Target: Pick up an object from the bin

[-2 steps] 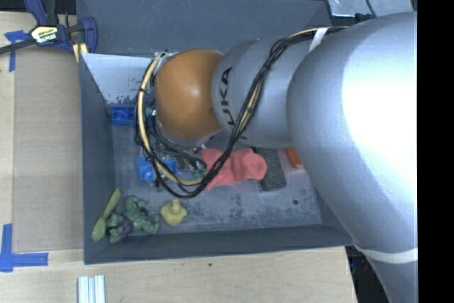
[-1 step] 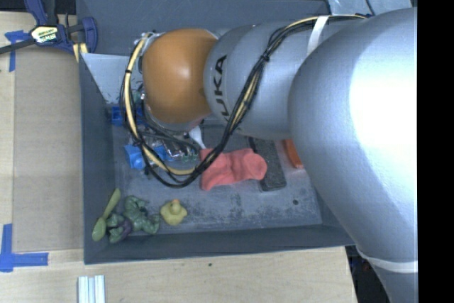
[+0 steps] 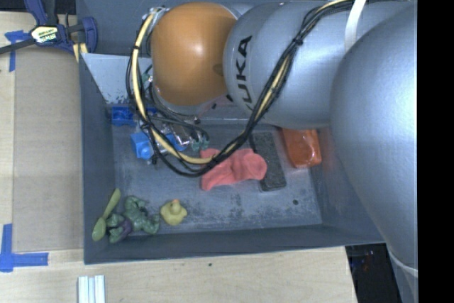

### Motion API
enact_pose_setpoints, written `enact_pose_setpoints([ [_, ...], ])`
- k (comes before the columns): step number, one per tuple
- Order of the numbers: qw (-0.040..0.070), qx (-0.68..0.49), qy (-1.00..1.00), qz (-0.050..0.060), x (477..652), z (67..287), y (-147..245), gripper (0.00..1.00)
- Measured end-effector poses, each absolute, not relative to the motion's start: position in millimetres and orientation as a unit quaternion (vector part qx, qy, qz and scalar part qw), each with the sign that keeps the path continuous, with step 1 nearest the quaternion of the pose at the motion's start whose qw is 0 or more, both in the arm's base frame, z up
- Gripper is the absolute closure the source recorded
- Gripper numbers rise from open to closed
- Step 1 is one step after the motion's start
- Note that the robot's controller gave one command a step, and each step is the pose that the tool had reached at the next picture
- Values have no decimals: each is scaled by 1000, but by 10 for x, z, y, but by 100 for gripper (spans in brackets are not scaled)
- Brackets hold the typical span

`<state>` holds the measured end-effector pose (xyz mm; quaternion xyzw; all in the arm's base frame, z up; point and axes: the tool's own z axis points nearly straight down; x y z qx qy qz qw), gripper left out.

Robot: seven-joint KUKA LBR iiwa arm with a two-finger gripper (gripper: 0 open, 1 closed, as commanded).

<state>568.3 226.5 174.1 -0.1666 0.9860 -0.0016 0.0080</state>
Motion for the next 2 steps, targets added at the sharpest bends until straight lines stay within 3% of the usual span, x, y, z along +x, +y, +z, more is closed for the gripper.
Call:
enact_pose_setpoints([
  [1,14,-185,983,1,5740,2290,2372,100],
  [2,10,-153,988,0,5792,2854,2304,100],
])
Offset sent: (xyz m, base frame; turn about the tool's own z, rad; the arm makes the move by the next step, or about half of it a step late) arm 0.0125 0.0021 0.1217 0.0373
